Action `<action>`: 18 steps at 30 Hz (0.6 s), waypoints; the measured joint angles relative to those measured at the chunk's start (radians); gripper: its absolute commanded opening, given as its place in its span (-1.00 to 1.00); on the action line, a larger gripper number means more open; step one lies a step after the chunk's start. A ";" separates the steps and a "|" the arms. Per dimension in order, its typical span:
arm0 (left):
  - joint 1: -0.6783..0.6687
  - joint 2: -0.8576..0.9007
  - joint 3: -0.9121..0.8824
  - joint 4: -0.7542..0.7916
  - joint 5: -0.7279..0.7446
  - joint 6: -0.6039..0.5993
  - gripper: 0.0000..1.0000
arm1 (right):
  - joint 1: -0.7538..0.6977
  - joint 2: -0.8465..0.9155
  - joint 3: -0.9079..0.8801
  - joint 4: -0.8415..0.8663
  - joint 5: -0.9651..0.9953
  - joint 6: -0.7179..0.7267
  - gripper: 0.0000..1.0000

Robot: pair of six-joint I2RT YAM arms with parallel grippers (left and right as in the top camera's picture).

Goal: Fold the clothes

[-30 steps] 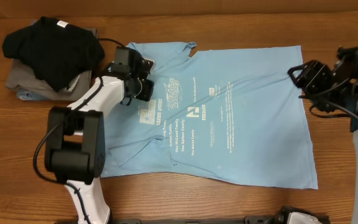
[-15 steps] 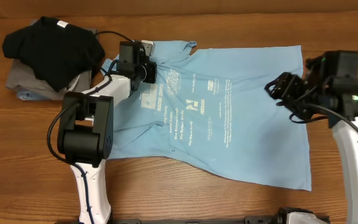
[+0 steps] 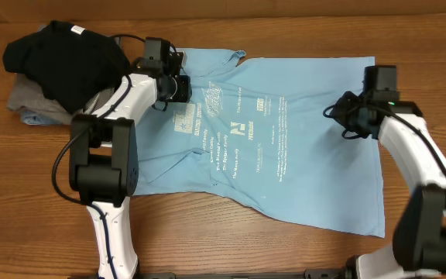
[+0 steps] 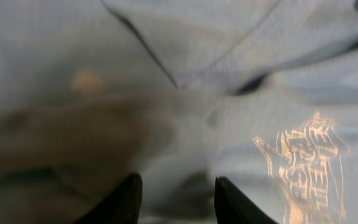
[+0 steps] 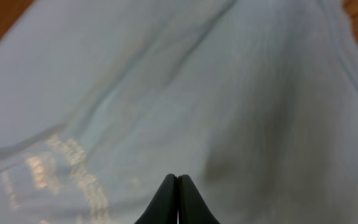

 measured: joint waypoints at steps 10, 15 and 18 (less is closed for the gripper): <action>0.003 -0.328 0.040 -0.277 -0.057 0.045 0.34 | -0.003 0.267 0.014 0.305 0.024 0.070 -0.93; 0.003 -0.452 0.052 -0.433 -0.066 0.052 0.49 | -0.003 0.345 0.056 0.449 0.024 0.134 -0.92; 0.004 -0.470 0.052 -0.541 -0.078 0.053 0.35 | -0.010 0.371 0.092 0.462 0.017 0.140 -0.87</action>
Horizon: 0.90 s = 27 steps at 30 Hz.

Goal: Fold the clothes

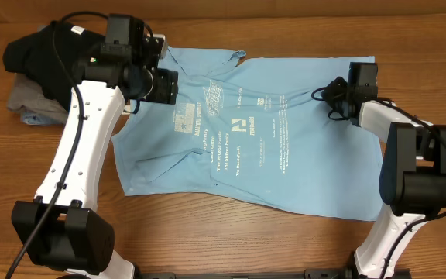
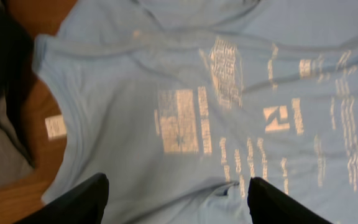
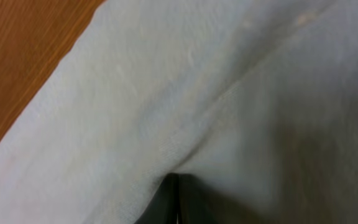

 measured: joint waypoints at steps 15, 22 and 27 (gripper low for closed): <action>0.095 -0.006 0.000 -0.206 -0.036 -0.001 0.21 | -0.034 -0.192 0.269 -0.635 -0.021 -0.197 0.19; 0.201 -0.118 -0.002 -0.332 -0.040 -0.002 0.43 | -0.034 -0.634 0.310 -0.905 -0.028 -0.223 0.38; 0.226 -0.179 -0.100 -0.340 -0.042 -0.008 0.46 | -0.034 -0.834 0.322 -1.138 -0.029 -0.176 0.38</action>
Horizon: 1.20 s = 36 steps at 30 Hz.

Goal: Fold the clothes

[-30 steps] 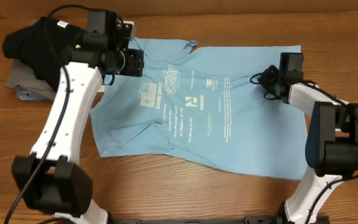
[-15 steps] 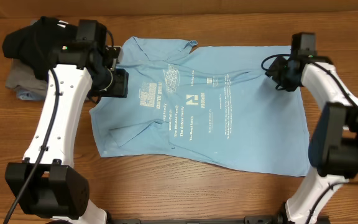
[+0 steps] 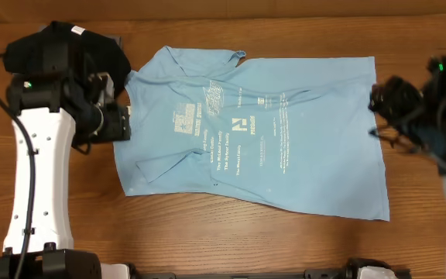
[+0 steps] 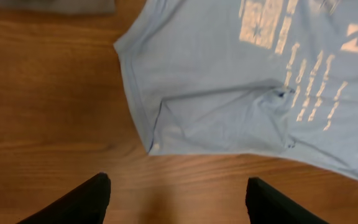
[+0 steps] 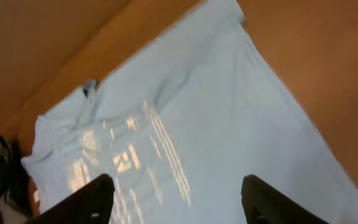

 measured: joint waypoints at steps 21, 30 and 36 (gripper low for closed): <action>0.153 0.027 -0.552 0.327 0.023 -0.071 0.64 | -0.135 0.197 -0.710 0.092 -0.016 0.211 0.46; 0.180 0.027 -0.552 0.338 0.035 -0.071 0.66 | -0.449 0.252 -0.732 0.142 -0.003 0.193 0.23; 0.180 0.027 -0.552 0.338 0.041 -0.071 0.66 | -0.515 0.252 -0.755 0.195 0.022 0.174 0.15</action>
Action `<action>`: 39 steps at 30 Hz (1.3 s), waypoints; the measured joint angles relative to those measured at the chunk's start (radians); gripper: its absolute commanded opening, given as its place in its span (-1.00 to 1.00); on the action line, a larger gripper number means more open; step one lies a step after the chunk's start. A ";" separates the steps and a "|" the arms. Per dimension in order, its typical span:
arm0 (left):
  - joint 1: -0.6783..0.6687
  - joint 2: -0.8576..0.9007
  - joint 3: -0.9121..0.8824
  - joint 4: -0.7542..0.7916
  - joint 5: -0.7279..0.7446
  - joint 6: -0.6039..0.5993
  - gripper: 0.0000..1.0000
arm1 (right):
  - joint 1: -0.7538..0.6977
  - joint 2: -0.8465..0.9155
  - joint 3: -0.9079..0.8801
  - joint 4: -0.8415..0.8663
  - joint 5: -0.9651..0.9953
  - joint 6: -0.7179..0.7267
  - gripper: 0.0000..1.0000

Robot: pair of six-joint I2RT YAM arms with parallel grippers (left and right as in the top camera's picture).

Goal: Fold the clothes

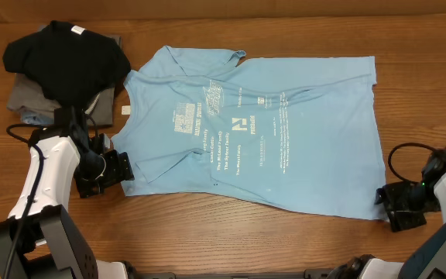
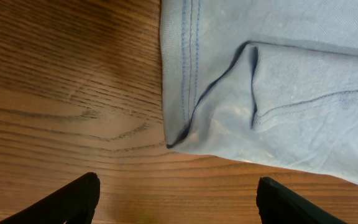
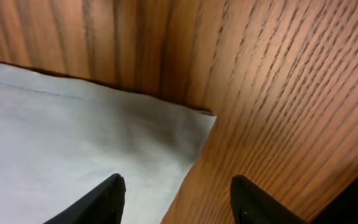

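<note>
A light blue T-shirt (image 1: 262,132) with pale print lies spread flat on the wooden table, collar to the upper left. My left gripper (image 1: 124,167) is open, low over the table just outside the shirt's front left corner (image 2: 178,142), where a sleeve fold shows. My right gripper (image 1: 387,203) is open too, right at the shirt's front right corner (image 3: 197,124). Nothing is between either pair of fingers.
A pile of clothes sits at the back left, a black garment (image 1: 64,58) on top of a grey one (image 1: 22,101). Bare wooden table (image 1: 231,240) runs along the front.
My left gripper has dropped from the shirt's left edge to its front left corner. My right gripper has gone from the right edge to the front right corner. Both are still open.
At first my left gripper was partly open near the collar and my right was shut on the shirt's right side. Then the left stood wide open above the print. Later both were open and raised off the spread shirt; now each is low at a front corner.
</note>
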 measured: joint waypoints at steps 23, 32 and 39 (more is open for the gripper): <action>0.000 0.000 0.000 0.003 0.011 0.000 0.64 | -0.003 -0.005 -0.013 -0.017 -0.077 -0.156 -0.92; -0.100 0.000 -0.001 0.058 0.082 0.060 0.72 | -0.003 -0.062 0.059 -0.008 -0.171 -0.246 -0.92; -0.240 0.000 -0.061 0.172 0.089 0.081 0.74 | -0.003 -0.062 0.060 0.061 -0.338 -0.330 -0.92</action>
